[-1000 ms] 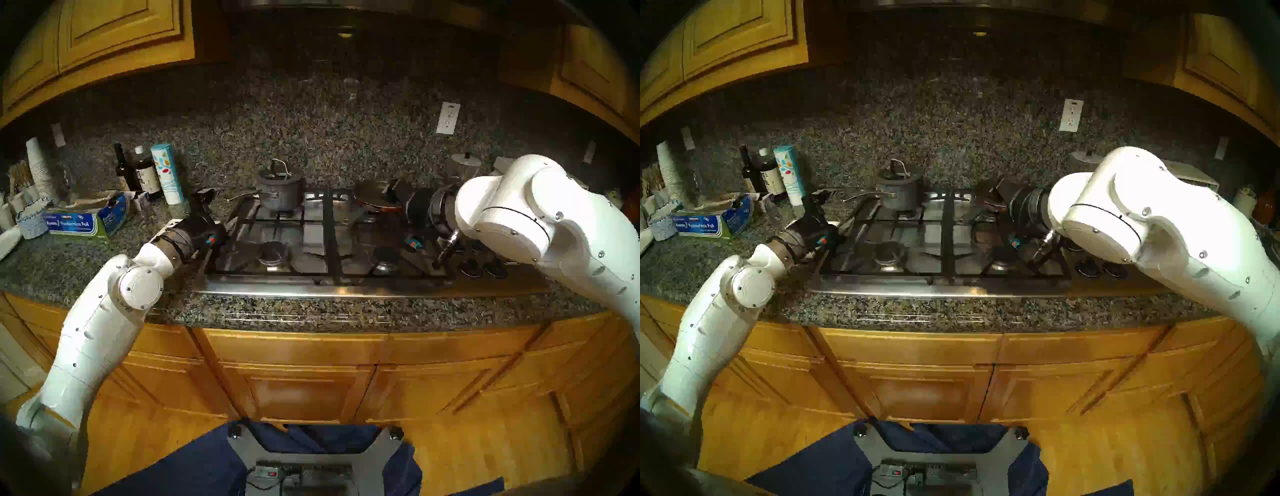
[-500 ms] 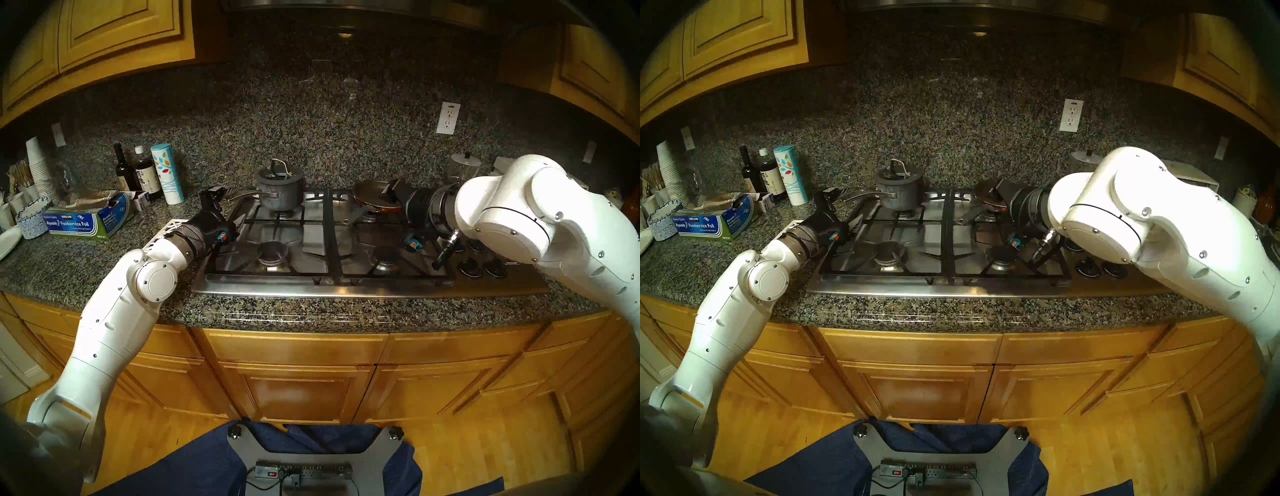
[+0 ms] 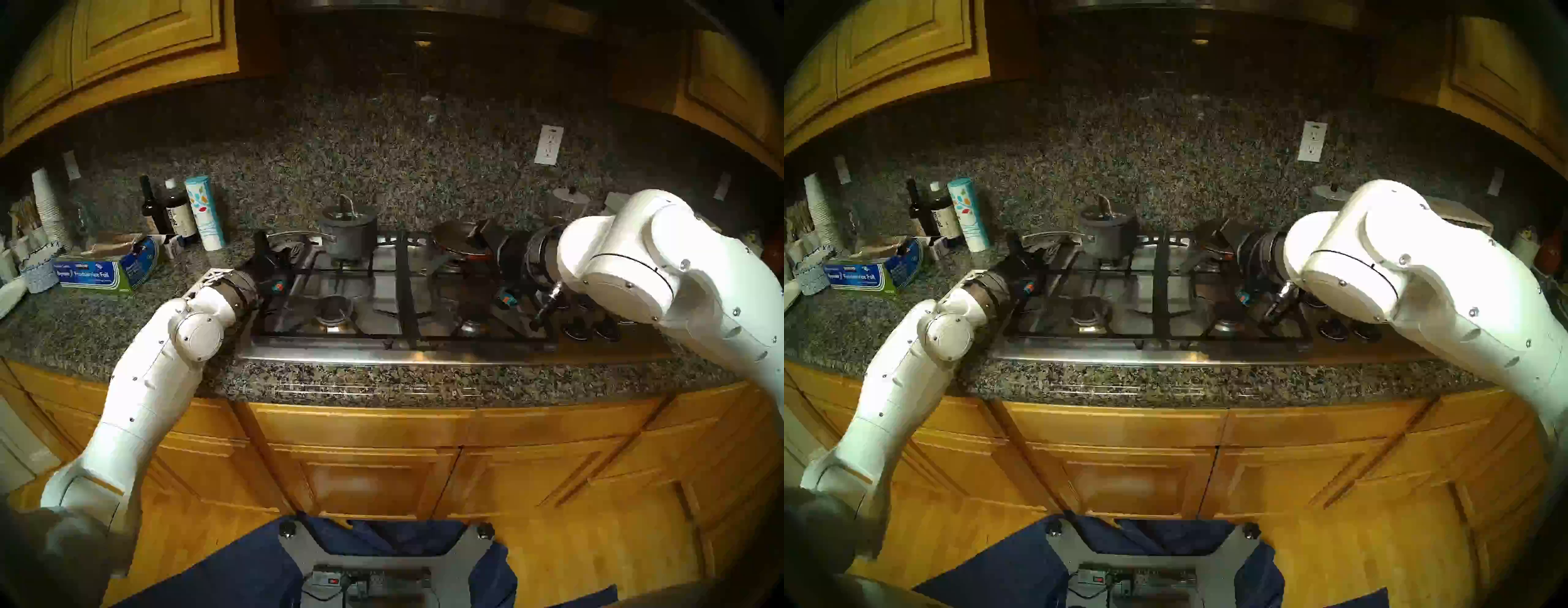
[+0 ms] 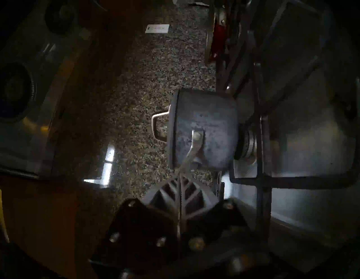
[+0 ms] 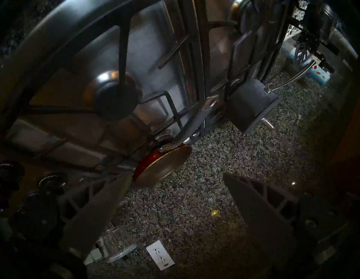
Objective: Pick up the pot, put it on the stove, take off the pot lid
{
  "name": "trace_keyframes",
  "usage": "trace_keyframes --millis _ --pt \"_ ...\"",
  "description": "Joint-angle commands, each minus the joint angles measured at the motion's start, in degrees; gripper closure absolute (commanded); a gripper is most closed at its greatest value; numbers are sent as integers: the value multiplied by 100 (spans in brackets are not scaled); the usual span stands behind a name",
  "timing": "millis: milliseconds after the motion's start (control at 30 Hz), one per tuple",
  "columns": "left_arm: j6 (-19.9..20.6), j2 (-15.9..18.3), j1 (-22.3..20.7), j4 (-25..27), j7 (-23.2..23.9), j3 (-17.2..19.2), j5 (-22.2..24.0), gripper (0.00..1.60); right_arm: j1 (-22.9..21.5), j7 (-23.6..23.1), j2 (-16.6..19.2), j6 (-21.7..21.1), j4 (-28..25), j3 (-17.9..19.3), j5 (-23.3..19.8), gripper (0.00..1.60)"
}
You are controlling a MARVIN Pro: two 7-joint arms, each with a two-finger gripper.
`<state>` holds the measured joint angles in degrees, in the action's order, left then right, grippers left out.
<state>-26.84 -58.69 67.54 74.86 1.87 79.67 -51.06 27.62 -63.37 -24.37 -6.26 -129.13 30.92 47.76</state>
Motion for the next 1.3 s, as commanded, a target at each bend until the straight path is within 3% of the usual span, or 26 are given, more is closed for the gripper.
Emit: trace_keyframes --millis 0,33,67,100,133,433,633,1267 --pt "-194 -10 -458 28 -293 79 -59 160 -154 30 15 -26 7 149 41 0" --pt "-218 -17 -464 17 -313 82 -76 105 -154 30 15 -26 7 150 41 0" --pt "-235 -22 -469 7 -332 84 -92 68 -154 31 15 -26 7 150 41 0" --pt "-229 -33 -470 5 -350 90 -116 11 -154 31 15 -26 7 150 41 0" --pt "-204 -50 -476 2 -362 95 -140 0 -154 31 15 -26 7 150 41 0" --pt "-45 -235 -647 -198 -339 80 -293 0 -155 31 15 -26 7 151 41 0" --pt "277 -400 -779 -300 -219 65 -434 0 -155 31 15 -26 7 151 41 0" --pt "607 -627 -947 -511 -168 14 -737 0 -155 31 15 -27 7 152 41 0"
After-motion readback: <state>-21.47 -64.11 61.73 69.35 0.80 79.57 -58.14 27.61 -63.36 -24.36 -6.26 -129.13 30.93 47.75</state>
